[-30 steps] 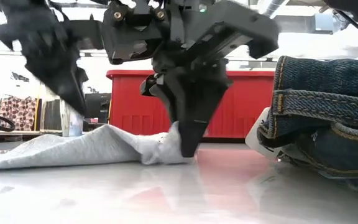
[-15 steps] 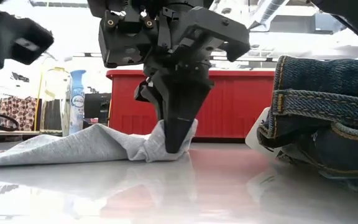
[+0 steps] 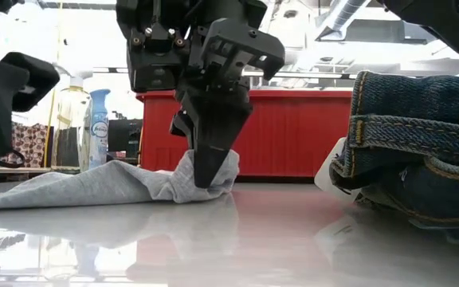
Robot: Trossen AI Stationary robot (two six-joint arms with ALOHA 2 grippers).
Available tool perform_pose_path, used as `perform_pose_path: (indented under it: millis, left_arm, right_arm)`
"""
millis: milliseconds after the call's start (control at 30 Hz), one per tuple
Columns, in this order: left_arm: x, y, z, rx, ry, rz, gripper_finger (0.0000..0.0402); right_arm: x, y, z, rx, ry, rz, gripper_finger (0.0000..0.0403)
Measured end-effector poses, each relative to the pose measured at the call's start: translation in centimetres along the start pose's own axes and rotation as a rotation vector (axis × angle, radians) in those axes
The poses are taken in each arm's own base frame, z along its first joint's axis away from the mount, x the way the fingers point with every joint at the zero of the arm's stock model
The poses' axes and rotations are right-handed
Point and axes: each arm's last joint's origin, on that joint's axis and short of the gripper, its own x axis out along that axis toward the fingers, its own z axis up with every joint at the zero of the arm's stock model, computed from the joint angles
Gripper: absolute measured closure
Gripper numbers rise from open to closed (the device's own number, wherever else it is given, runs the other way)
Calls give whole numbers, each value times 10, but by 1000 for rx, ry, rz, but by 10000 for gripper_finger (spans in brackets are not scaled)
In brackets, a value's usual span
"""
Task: Fold Laundry from Bin
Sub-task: Fold the gray boxer from the red laundry bin
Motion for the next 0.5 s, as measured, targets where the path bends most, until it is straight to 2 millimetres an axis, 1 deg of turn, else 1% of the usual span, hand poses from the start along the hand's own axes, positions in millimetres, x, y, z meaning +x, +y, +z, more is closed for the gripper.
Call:
perform_pose_path:
  millis: [100, 333, 433, 500]
  left_arm:
    - [6, -2, -2, -2, 12, -13, 195]
    - [23, -3, -15, 29, 81, 52, 194]
    - [27, -3, -18, 15, 104, 71, 194]
    - [28, -1, -20, -32, 113, 102, 198]
  right_arm:
    - [-1, -3, 0, 6, -5, -2, 345]
    - [-2, -5, 2, 3, -25, -5, 345]
    - [-2, -5, 2, 4, -26, -5, 345]
    - [-2, -5, 2, 10, -27, -5, 345]
